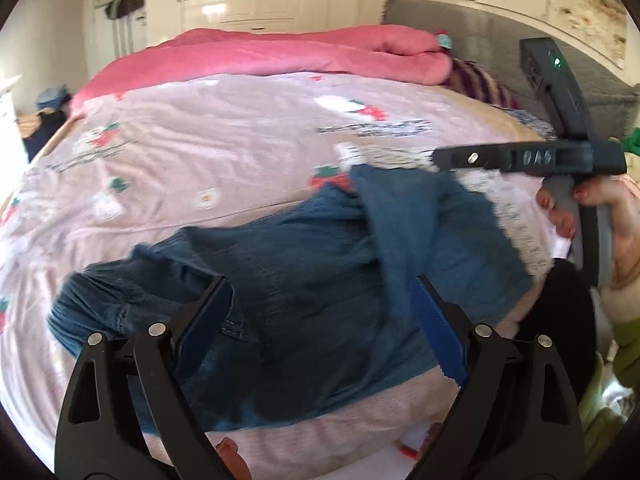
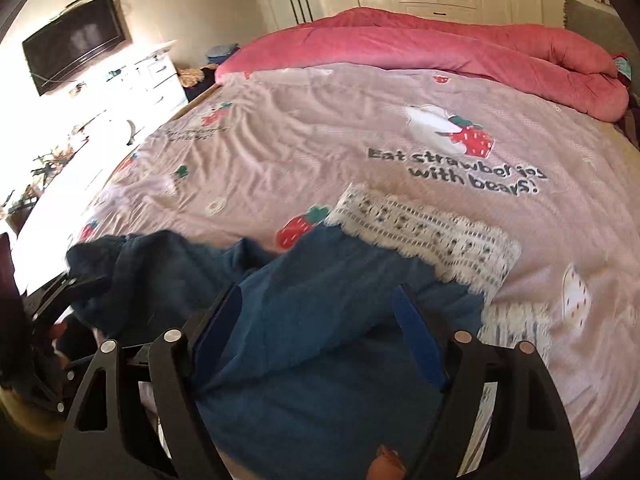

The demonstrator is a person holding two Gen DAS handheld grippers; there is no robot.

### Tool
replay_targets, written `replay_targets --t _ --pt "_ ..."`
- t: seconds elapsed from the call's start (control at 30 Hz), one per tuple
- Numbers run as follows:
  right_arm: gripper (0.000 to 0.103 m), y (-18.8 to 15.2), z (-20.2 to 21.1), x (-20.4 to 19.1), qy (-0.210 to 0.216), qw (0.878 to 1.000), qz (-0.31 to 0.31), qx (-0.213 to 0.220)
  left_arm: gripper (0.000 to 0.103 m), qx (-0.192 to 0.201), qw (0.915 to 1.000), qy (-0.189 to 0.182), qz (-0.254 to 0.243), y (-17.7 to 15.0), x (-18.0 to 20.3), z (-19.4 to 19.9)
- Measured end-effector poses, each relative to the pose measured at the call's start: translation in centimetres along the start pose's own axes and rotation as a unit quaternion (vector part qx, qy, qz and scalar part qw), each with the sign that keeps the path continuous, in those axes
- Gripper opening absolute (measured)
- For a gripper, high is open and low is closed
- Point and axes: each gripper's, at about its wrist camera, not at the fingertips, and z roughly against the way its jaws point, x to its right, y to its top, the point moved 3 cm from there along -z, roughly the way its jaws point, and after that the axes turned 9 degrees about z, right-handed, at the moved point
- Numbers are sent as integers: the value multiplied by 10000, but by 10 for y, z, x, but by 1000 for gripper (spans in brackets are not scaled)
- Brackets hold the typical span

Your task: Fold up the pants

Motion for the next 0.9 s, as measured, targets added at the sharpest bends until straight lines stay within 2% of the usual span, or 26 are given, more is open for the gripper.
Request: replay_targets --t 0.13,0.33,0.47,0.57,0.67,0.8,0.9 --pt "84 15 -14 2 -21 9999 132 -32 83 29 9981 468 395 -8 -44 14" --pt "85 29 -33 7 -50 9999 104 -128 85 148 9871 1031 1219 -20 -115 42" --pt "85 29 -32 7 34 9999 -27 -120 85 -33 9820 989 1611 -27 -148 34" --pt "85 27 -25 4 16 9999 55 -111 85 141 9809 935 1701 -25 -157 48" --pt "86 27 -22 5 -19 9999 85 -119 85 412 9777 1276 1613 -19 -164 67" --pt "87 27 -20 6 -23 9999 83 -114 85 580 9722 1335 1835 -11 -175 87" --pt "87 29 -19 6 -46 9999 117 -116 86 705 9773 1147 1638 4 -157 92"
